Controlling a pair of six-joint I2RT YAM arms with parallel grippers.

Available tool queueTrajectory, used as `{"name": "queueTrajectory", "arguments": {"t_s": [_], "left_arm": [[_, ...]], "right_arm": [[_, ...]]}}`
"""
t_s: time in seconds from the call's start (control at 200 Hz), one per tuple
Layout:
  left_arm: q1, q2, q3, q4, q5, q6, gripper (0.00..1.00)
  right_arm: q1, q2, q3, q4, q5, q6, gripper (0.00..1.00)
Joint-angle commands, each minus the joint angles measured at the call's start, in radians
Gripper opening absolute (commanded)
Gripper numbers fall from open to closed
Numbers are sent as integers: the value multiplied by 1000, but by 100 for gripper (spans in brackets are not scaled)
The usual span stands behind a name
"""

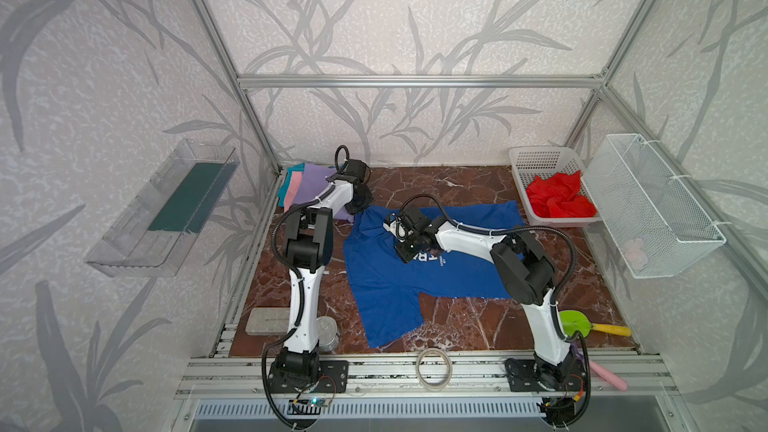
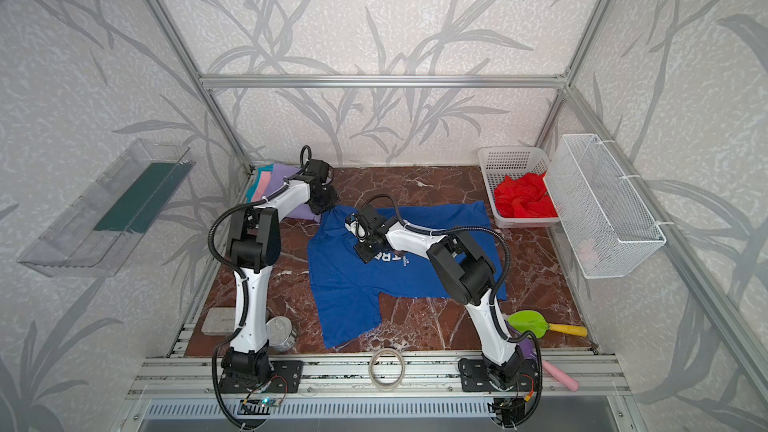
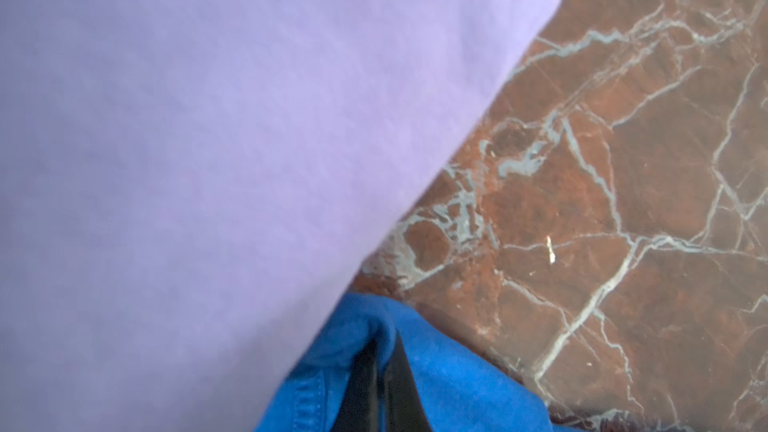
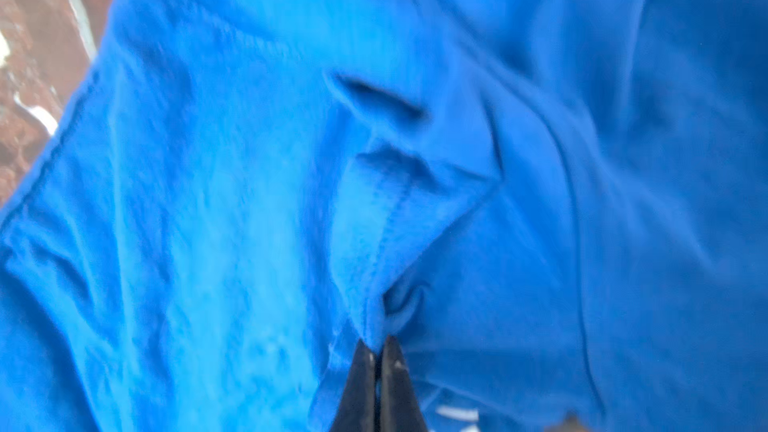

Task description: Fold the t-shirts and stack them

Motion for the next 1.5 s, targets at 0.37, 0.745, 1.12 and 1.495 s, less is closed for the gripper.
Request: {"name": "queueTrajectory", "arguments": {"t_s": [0.37,0.745,1.12,1.495], "left_arm": [[20,63,22,-29,-29,16,0],[19,14,-5,-37,25,1,18],[-9,-357,-273,32,0,-30,30],[-49,-291,-333,29,-51,-18,32]], "right_arm": [[5,-190,-176,-139,-82,-56,0],[8,-210,-125,-205,-89,-52,53],[-57,-168,63,-130,-56,38,41],[-200,179,463,-268,-17,149,21]]}}
